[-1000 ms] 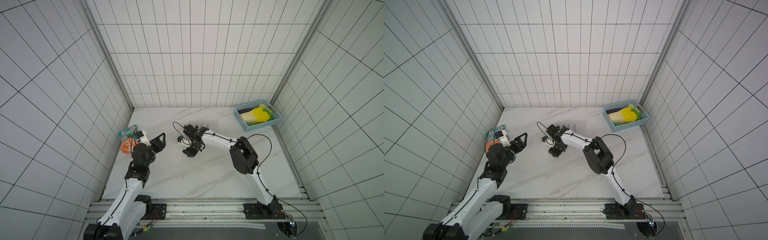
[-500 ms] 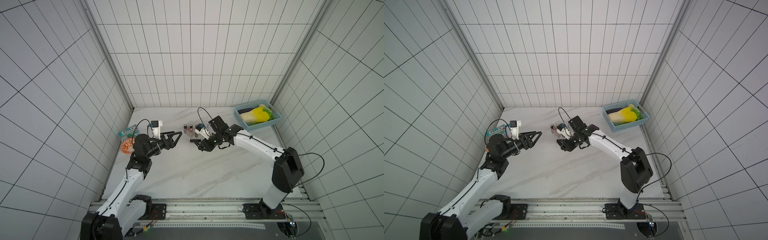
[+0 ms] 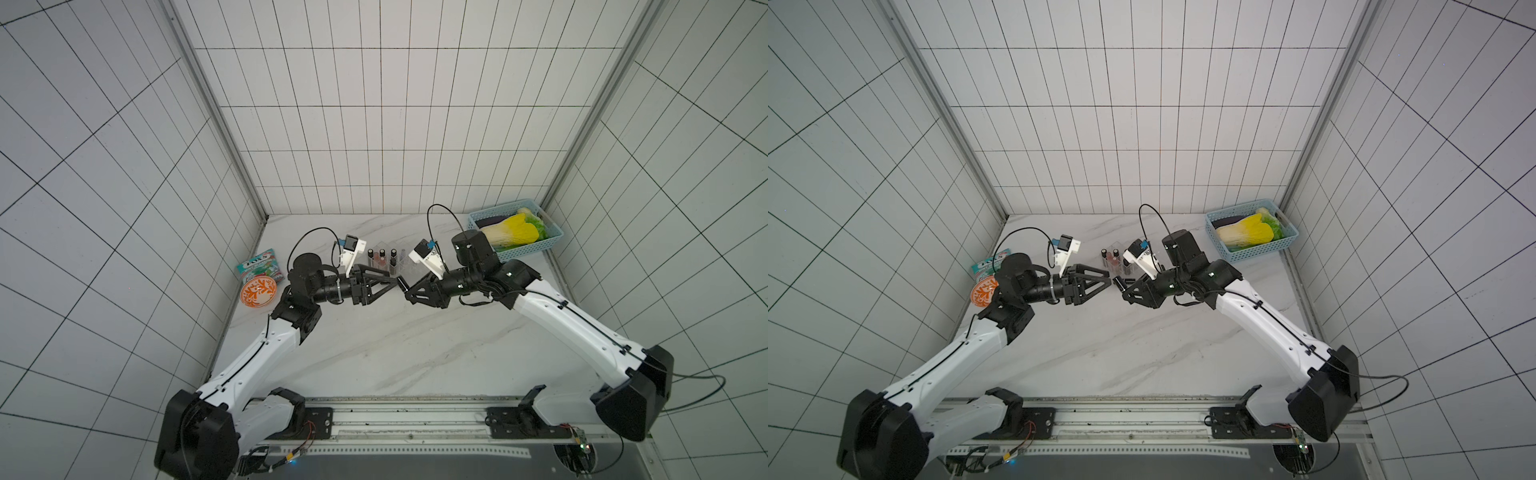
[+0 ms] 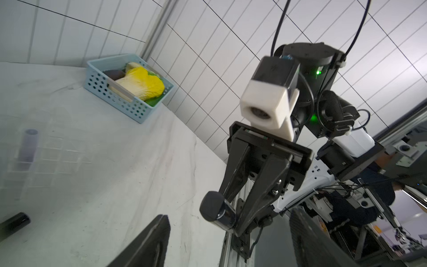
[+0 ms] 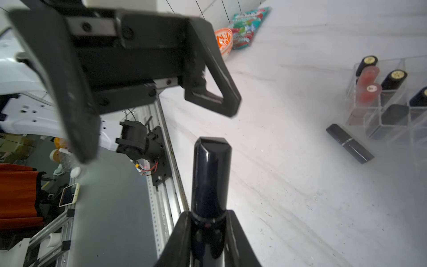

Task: Arrange the lipsticks in the organizer
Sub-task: Pick up the lipstick at the center of the board.

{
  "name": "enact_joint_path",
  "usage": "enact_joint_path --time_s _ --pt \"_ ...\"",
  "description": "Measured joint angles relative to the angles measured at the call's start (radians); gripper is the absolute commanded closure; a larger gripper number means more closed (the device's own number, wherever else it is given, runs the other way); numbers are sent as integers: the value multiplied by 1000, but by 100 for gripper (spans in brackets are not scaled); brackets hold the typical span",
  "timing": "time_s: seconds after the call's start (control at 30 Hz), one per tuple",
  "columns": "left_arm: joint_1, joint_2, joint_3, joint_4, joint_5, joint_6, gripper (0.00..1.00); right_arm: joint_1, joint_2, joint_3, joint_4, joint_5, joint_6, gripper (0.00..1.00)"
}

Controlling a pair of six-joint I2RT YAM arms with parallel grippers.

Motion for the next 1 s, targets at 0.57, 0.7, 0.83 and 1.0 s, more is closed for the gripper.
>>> enact_joint_path --time_s 0.57,0.7,0.83,1.0 --pt "-155 152 99 -11 40 55 74 -5 -80 -42 -8 -81 87 77" --pt "-158 137 100 -8 43 41 88 -3 -80 -43 -6 -75 76 77" --pt "-158 130 100 -19 43 43 100 0 -82 -43 -5 -73 70 74" --pt "-156 121 100 -60 8 74 100 0 -94 -43 -6 -53 74 31"
